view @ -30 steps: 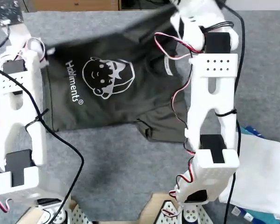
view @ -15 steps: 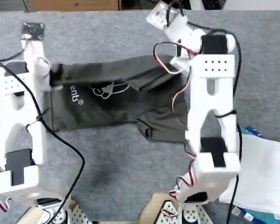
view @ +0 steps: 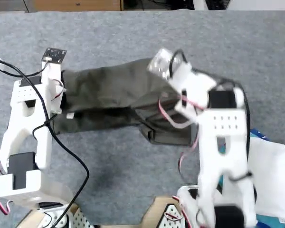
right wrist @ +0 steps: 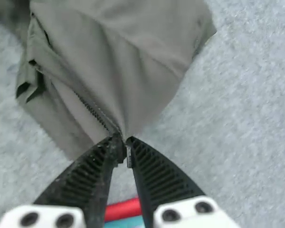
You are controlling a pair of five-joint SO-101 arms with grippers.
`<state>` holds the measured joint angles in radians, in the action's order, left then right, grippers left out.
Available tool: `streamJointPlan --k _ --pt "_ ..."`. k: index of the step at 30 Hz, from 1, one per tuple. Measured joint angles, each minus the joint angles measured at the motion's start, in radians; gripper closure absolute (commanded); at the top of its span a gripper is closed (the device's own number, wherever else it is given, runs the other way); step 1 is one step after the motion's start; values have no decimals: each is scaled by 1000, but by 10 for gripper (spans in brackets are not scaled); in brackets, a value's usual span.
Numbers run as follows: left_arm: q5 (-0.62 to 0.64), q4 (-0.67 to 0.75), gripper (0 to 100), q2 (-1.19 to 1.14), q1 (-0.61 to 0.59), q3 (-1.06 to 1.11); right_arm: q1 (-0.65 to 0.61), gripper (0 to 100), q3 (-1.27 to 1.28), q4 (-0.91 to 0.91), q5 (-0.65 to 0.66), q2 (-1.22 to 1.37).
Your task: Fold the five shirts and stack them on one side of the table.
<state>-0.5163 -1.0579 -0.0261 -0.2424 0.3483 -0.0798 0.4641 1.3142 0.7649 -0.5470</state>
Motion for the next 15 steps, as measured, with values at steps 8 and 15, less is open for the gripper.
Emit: streamJointPlan --k 8,15 --pt "-55 -9 981 192 12 163 60 995 176 -5 15 -126" --pt "-55 132 980 221 12 322 64 995 241 -18 54 -129"
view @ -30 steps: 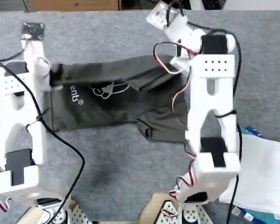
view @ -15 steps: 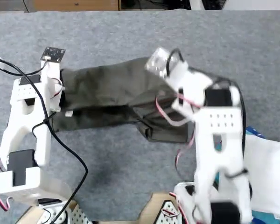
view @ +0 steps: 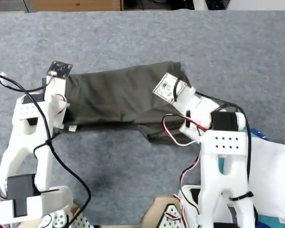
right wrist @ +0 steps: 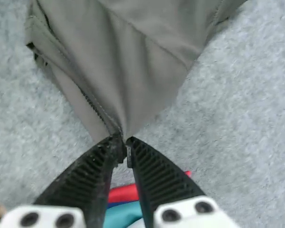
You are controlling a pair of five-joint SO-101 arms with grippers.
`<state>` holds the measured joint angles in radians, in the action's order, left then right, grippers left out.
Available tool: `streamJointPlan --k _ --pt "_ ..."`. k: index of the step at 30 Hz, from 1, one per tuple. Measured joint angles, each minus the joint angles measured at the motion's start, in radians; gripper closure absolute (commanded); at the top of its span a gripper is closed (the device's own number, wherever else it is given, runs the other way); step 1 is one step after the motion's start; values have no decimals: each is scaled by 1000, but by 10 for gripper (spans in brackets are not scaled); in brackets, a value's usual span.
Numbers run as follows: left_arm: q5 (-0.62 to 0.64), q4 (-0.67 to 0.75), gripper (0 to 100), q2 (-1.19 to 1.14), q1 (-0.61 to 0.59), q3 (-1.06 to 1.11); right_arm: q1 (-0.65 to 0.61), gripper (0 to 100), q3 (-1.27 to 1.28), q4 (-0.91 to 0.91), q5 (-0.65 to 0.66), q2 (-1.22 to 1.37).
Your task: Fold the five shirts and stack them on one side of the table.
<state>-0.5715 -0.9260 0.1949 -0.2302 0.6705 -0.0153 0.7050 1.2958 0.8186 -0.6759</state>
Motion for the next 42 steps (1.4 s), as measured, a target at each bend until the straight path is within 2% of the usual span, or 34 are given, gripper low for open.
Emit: streamJointPlan --k 7,9,12,15,17,23,25,28,29,32,37,42 --pt "0 -15 978 0 0 26 0 979 55 -6 66 -2" --pt "0 -37 958 0 0 26 0 922 63 -6 72 -2" --pt "-21 -94 871 0 0 20 0 789 63 -6 75 -2" --pt "-34 -161 864 0 0 -25 0 676 63 -6 75 -2" --pt "-34 -199 864 0 0 -66 0 655 57 12 75 -18" --pt "-31 -377 864 0 0 -233 0 728 -23 72 75 -127" --pt "-28 -436 867 0 0 -292 0 806 -35 72 75 -147" --pt "-28 -525 869 0 0 -373 0 977 -48 72 75 -153" --pt "-28 -549 875 0 0 -399 0 998 -51 72 75 -153" --pt "-28 -594 986 0 -2 -468 0 988 -72 32 21 -155" --pt "80 -611 972 0 -38 -588 -11 993 -146 -81 -84 -144" --pt "198 -611 970 0 -60 -687 -63 993 -150 -232 -230 -5"
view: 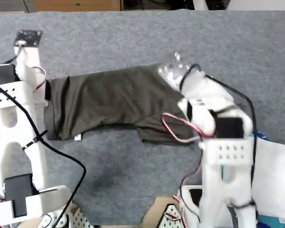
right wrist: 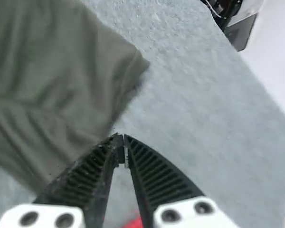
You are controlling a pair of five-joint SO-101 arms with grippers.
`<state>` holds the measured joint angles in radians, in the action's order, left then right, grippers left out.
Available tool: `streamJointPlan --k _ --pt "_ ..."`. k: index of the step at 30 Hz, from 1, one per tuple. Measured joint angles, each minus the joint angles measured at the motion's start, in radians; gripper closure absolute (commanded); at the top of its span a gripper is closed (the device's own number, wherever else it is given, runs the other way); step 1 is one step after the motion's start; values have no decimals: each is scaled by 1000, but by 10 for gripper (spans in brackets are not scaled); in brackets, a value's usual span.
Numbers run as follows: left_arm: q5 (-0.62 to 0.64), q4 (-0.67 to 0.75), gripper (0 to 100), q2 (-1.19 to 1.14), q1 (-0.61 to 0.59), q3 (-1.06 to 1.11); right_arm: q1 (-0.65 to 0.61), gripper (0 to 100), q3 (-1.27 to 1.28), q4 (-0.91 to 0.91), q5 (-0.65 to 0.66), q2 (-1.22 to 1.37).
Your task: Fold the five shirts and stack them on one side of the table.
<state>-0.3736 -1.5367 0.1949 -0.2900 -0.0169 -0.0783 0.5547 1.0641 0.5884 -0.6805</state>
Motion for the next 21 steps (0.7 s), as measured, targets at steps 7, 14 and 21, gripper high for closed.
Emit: streamJointPlan --k 7,14,21 --pt "189 146 969 -5 0 -23 -74 993 -199 -84 -219 377" --pt "350 410 969 -140 0 20 -77 993 -537 -86 -321 836" --pt "365 537 969 -377 0 32 -77 994 -784 -38 -408 1218"
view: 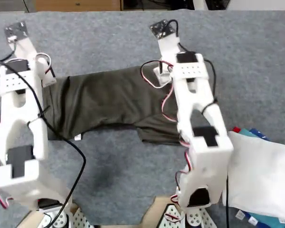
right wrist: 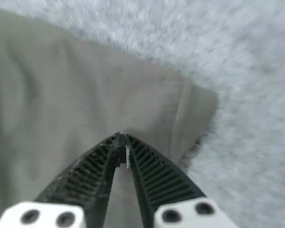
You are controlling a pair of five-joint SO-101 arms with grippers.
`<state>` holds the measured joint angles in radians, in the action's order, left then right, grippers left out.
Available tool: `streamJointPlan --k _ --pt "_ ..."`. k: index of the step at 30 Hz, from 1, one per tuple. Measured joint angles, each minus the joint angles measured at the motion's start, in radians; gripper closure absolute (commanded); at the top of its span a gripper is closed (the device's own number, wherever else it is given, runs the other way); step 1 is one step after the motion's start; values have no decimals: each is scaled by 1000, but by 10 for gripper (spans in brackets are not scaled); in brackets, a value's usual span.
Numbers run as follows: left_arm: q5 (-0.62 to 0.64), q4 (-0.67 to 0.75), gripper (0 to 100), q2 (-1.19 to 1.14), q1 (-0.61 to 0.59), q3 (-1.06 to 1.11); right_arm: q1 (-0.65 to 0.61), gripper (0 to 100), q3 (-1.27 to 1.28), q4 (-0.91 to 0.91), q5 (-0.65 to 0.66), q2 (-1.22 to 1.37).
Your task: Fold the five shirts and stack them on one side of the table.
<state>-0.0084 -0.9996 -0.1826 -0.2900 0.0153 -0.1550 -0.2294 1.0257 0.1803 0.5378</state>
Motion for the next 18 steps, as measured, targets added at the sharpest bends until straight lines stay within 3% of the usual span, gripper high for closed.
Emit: streamJointPlan --k 9,18 --pt "0 126 972 -250 -9 0 21 994 -204 66 -2 222" --pt "3 141 972 -307 -97 -43 63 994 -275 98 2 258"
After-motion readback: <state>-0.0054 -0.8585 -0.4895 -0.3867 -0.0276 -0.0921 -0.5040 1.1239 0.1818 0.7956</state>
